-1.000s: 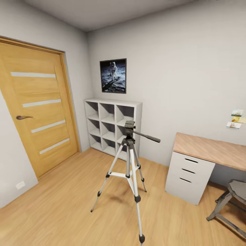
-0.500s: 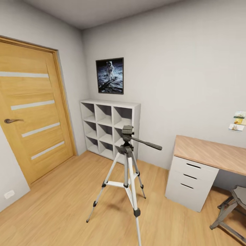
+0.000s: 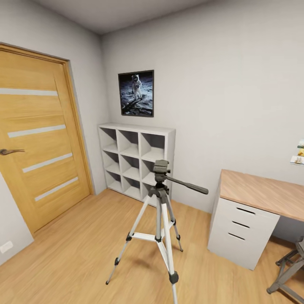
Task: Attach the digital camera to the camera tripod in the bedroom.
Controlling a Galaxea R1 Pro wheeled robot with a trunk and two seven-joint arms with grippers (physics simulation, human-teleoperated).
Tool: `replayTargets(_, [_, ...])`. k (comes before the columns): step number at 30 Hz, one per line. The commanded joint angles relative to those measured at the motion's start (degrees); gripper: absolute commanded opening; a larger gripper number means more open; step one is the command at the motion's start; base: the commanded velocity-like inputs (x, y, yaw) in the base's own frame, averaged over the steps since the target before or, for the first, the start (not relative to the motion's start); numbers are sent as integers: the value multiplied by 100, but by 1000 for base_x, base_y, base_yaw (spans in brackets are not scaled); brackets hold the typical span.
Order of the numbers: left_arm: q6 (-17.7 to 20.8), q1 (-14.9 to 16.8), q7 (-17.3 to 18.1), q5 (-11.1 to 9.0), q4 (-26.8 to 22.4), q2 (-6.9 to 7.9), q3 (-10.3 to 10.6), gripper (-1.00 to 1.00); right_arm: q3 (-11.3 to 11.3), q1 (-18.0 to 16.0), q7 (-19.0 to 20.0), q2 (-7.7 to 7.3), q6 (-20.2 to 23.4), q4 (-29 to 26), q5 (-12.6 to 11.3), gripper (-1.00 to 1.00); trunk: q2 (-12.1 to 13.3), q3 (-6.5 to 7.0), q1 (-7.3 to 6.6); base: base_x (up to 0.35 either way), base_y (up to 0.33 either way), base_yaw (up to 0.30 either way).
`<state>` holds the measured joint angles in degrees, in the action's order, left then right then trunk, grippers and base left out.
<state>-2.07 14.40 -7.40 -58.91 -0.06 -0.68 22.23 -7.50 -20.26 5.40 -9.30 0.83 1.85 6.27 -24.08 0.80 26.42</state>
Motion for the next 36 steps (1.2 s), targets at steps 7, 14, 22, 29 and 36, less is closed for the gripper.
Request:
replayTargets(7, [-13,1,-12,-34,-2,-2,51,-100,-49,-5,14,-1,13,8,59,100,-4,-2,2,5,56,-100])
replayTargets(14, [-6,1,-11,-37,-2,-2,47,-100,-48,-5,14,-1,14,8,59,100,-4,-2,2,0,297,-244])
replayTargets(22, [-12,1,-16,-41,1,-2,45,-100,-49,-5,15,-9,9,8,59,100,-4,-2,2,0,341,-221])
replayTargets(29, [-5,1,-16,-41,0,-2,46,-100,-47,-5,14,-10,6,8,59,100,-4,-2,2,0,347,-39])
replayTargets(36, [-9,1,-14,-34,-1,-2,53,-100,-50,-5,14,-8,9,8,59,100,-4,-2,2,0,136,-45])
